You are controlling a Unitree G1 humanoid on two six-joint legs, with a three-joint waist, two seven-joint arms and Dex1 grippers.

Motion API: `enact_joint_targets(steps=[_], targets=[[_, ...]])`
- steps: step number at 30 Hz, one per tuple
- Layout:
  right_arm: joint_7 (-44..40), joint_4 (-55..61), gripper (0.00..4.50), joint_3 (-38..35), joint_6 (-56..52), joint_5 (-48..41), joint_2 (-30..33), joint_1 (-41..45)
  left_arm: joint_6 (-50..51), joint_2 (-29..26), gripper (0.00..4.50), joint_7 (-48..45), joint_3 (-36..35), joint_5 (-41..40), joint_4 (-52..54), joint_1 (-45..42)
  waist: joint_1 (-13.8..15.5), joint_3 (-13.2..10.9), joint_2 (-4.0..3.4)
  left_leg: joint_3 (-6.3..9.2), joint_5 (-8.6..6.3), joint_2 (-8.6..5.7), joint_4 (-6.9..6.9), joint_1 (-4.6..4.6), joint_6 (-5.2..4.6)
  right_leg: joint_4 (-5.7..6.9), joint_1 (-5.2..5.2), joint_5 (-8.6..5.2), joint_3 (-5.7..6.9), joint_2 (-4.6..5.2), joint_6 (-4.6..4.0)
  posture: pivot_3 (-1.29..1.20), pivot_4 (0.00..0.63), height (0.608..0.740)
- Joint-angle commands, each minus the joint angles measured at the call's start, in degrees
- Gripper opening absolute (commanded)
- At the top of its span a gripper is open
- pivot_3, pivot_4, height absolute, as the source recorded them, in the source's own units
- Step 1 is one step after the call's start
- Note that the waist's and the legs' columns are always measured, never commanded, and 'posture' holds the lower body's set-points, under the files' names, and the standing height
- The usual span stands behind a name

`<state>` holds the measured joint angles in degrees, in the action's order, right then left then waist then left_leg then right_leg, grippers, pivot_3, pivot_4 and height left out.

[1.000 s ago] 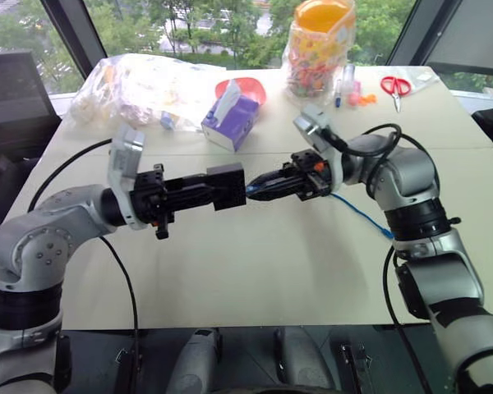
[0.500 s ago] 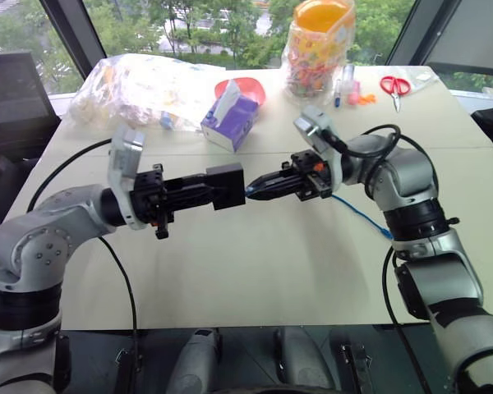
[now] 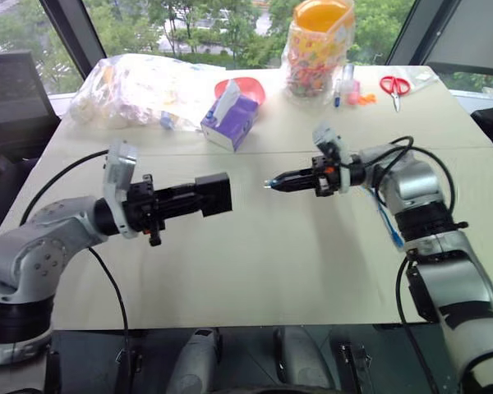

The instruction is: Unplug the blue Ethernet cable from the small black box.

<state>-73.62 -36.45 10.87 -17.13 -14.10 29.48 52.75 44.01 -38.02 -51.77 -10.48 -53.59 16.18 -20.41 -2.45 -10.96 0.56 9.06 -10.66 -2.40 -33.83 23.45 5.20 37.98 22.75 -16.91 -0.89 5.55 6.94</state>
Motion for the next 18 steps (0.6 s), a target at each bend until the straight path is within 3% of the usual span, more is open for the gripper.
enact_joint_targets(steps=[1, 5, 11, 18], targets=[[10.4, -10.8, 0.02, -1.3, 11.4, 5.8, -2.3, 1.1, -5.3, 5.0, 0.44, 2.7, 3.2, 6.4, -8.2, -3.2, 0.1, 0.0, 0.01, 0.0, 0.01, 0.0, -0.01, 0.01, 0.0, 0.0, 0.0, 0.02, 0.0, 0.0, -0.02, 0.0, 0.15, 0.74], [16.2, -19.8, 0.02, -4.3, 17.4, 7.2, -2.6, 2.0, -13.6, 9.9, 0.44, 1.2, 8.3, 15.0, -15.5, -6.2, 0.3, 0.0, 0.03, -0.02, 0.01, -0.04, -0.03, 0.08, 0.0, -0.02, 0.03, 0.05, -0.05, 0.0, 0.06, 0.0, 0.15, 0.74], [33.2, -30.7, 0.02, -8.7, 21.1, 9.7, -2.1, 4.5, -33.0, 16.3, 0.44, 3.4, 14.2, 30.7, -28.1, -10.6, -0.1, 0.0, 0.03, -0.02, 0.02, -0.03, -0.02, 0.06, 0.01, -0.02, 0.03, 0.08, -0.06, 0.0, 0.08, 0.0, 0.15, 0.74], [35.4, -32.4, 0.02, -11.3, 21.5, 10.0, -3.1, 3.8, -50.0, 22.1, 0.44, 6.7, 16.5, 41.0, -42.6, -12.7, -0.2, 0.0, 0.02, -0.09, 0.02, -0.04, -0.03, 0.02, -0.01, -0.01, 0.01, 0.11, -0.12, -0.01, 0.14, 0.0, 0.15, 0.74]])
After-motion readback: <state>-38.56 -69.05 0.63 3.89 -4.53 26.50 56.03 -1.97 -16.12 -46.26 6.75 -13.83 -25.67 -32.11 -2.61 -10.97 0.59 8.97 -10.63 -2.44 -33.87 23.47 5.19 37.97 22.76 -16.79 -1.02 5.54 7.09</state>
